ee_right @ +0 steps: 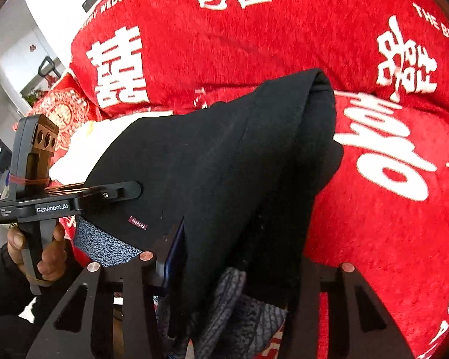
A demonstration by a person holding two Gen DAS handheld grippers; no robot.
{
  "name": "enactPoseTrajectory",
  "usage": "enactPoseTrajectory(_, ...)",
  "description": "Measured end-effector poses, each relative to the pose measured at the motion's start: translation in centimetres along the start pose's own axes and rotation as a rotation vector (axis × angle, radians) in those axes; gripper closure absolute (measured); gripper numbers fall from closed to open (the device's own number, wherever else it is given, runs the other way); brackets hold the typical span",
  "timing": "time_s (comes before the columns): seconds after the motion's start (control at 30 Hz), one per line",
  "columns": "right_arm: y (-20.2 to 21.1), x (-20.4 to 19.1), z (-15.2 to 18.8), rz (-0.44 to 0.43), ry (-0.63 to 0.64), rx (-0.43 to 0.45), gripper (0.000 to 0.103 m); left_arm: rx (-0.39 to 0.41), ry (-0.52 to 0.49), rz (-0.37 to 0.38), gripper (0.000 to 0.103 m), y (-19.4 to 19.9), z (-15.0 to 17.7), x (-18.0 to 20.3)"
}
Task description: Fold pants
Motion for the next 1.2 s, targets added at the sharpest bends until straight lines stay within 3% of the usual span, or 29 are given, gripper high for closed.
enactPoseTrajectory(0.23, 2.7, 3.9, -3.8, 0.017, -0.023, 0.031, 0.052, -0.001, -0.021, 0.014, 0.05, -2.0, -3.9, 4.5)
enactPoseTrajectory(0.47, 0.9, 8.9, -6.7, 0.012, -0.068, -0.035, 0.052, -0.07, 0.024, -0.02, 0.05, -7.3, -6.0, 6.0)
enactPoseTrajectory(0.9, -5.2, 15.8, -6.9, -0.023, -0.162, -0.126, 0.049, -0.164, 0.06, -0.076, 0.047, -15.2, -6.8, 4.2)
enactPoseTrajectory(1.2, -6.8, 17.9, -5.4, -0.059, -0.199, -0.136, 0.036, -0.143, 0.072, -0.054, 0.036, -16.1, -5.2, 2.6)
Point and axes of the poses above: each gripper's, at about its wrist camera, not at the fingertips, and y roughly against the way its jaws point, x to its right, z to its underside, the point moved 1 cm from there along -y, roughly the way its jaws point, and after that the axes turned 6 degrees about x, right-handed, at the moved point
